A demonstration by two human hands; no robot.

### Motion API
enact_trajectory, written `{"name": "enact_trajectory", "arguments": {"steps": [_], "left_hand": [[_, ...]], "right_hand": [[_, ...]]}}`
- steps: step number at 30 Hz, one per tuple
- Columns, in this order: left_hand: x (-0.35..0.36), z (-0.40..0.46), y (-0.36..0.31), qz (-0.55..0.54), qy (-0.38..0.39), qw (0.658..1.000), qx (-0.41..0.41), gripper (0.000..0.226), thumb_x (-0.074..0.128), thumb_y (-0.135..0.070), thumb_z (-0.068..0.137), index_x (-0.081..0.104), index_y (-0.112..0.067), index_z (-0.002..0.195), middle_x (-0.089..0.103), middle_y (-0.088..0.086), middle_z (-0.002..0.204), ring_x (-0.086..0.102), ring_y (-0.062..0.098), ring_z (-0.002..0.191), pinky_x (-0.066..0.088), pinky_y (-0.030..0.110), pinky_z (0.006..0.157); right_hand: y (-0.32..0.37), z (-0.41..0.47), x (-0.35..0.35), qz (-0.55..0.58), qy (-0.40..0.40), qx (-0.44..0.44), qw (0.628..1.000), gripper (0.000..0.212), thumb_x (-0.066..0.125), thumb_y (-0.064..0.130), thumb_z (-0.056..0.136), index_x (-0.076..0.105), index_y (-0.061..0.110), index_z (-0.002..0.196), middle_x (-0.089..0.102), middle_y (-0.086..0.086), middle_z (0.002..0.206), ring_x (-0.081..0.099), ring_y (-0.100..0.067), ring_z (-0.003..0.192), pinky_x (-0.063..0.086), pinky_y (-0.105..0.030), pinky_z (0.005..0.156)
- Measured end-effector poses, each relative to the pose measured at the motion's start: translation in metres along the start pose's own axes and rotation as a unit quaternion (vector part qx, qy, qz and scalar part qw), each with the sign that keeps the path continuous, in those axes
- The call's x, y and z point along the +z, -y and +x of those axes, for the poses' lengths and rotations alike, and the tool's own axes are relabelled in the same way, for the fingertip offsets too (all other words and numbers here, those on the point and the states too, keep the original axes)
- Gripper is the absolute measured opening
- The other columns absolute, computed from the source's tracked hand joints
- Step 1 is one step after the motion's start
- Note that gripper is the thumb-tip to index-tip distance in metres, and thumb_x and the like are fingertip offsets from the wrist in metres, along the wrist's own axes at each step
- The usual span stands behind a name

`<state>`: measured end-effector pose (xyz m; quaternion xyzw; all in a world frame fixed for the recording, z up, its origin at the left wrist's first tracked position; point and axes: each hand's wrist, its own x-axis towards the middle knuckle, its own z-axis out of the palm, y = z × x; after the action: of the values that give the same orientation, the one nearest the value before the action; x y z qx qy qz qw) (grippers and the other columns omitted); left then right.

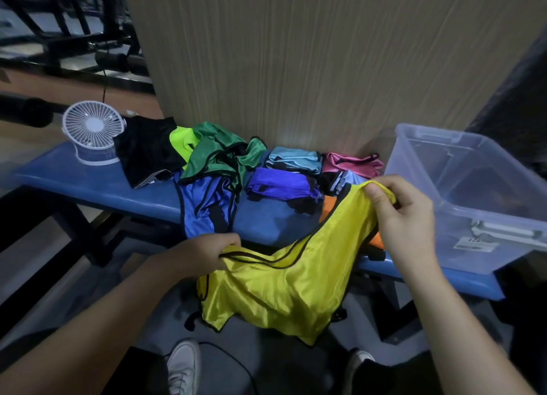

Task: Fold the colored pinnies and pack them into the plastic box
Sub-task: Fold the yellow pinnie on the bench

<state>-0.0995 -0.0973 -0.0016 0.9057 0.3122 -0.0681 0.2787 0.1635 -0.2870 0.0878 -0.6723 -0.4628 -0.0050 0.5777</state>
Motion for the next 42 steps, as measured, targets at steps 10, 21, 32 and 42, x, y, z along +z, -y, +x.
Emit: {"name": "enact_trajectory", "arguments": {"steps": [10, 21, 32, 42], "left_hand": [[-0.018, 0.001, -0.014, 0.061, 0.121, 0.991, -0.001, 0.051, 0.062, -0.005, 0.086, 0.052, -0.041, 0.12, 0.055, -0.014, 0.11, 0.053, 0.006, 0.098, 0.045, 0.025, 0.081], [-0.026, 0.011, -0.029, 0.039, -0.184, 0.981, -0.041, 0.042, 0.04, 0.005, 0.089, 0.067, -0.028, 0.093, 0.059, -0.003, 0.097, 0.054, 0.019, 0.089, 0.04, 0.033, 0.071], [-0.019, 0.013, -0.061, -0.329, -0.111, 0.936, -0.06, 0.008, 0.055, -0.006, 0.097, 0.062, -0.009, 0.1, 0.064, 0.009, 0.083, 0.059, 0.01, 0.049, 0.05, 0.028, 0.044], [-0.015, 0.019, -0.073, -0.359, -0.058, 0.928, -0.076, 0.028, 0.048, -0.006, 0.093, 0.066, -0.02, 0.109, 0.052, -0.005, 0.066, 0.044, 0.007, 0.055, 0.033, 0.02, 0.046]], "right_hand": [[-0.014, -0.004, 0.013, -0.029, 0.011, 0.004, 1.0, 0.011, 0.058, 0.027, 0.091, 0.062, 0.026, 0.082, 0.061, 0.007, 0.071, 0.052, -0.011, 0.064, 0.045, -0.034, 0.064], [-0.017, -0.015, 0.031, -0.046, 0.074, -0.052, 0.995, 0.01, 0.059, 0.019, 0.091, 0.062, 0.023, 0.083, 0.062, 0.014, 0.077, 0.056, 0.001, 0.077, 0.042, -0.021, 0.071], [-0.008, -0.035, 0.065, -0.014, 0.317, -0.054, 0.947, 0.022, 0.059, 0.014, 0.096, 0.06, 0.03, 0.111, 0.051, -0.003, 0.062, 0.046, -0.021, 0.055, 0.039, -0.035, 0.06], [-0.004, -0.049, 0.087, -0.128, 0.404, -0.145, 0.894, 0.05, 0.068, 0.022, 0.087, 0.054, 0.047, 0.127, 0.068, 0.011, 0.116, 0.063, -0.016, 0.097, 0.051, -0.034, 0.081]]}}
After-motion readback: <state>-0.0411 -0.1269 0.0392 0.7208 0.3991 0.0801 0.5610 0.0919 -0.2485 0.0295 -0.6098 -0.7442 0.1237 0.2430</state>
